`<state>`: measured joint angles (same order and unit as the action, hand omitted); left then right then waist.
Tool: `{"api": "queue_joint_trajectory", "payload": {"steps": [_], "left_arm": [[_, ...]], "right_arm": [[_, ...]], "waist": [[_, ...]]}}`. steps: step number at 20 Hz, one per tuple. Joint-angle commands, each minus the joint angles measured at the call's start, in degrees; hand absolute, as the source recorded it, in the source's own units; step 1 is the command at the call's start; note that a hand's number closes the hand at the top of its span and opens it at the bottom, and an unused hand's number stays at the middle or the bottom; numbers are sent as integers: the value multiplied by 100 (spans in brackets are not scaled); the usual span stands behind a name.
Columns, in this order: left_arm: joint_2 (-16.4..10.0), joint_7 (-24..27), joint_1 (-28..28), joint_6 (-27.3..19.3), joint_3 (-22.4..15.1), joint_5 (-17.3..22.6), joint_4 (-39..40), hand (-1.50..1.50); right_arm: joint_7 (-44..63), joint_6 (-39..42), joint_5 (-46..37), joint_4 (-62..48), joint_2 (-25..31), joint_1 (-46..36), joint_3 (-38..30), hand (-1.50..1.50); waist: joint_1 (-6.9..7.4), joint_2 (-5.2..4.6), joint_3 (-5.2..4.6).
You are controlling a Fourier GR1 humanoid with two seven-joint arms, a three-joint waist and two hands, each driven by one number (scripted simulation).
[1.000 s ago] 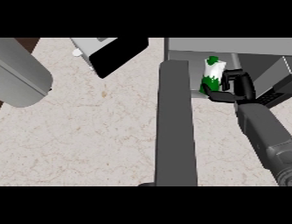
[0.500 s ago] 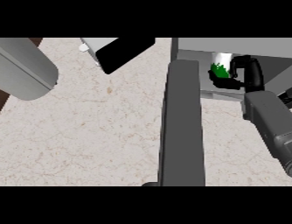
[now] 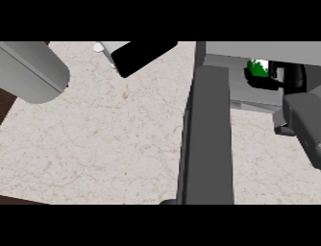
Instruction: Pick up the milk, place it into the microwave and close the microwave
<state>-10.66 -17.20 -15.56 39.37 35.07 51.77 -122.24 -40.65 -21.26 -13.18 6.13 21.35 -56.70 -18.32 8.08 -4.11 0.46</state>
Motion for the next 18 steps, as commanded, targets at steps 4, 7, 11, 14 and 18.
{"api": "queue_joint_trajectory", "payload": {"steps": [4,7,11,14,18], "left_arm": [[-56,37,191,-61,20,-32,43,-150],[-145,-19,281,-62,-35,-11,181,-150],[-231,-7,401,-11,-24,-97,278,-150],[-157,-8,477,-66,-113,-153,292,-150],[-227,28,470,3,-14,-248,237,-150]], "right_arm": [[41,-74,69,-37,243,-21,-115,150],[55,-73,13,-64,295,-47,-71,150],[68,-185,54,-65,289,-92,-124,150],[148,-96,23,-81,415,-188,-99,150],[126,-108,31,-114,483,-116,-119,150]], "waist": [[125,-89,20],[136,-126,17],[188,-159,19],[187,-164,18],[299,-175,24]]}}
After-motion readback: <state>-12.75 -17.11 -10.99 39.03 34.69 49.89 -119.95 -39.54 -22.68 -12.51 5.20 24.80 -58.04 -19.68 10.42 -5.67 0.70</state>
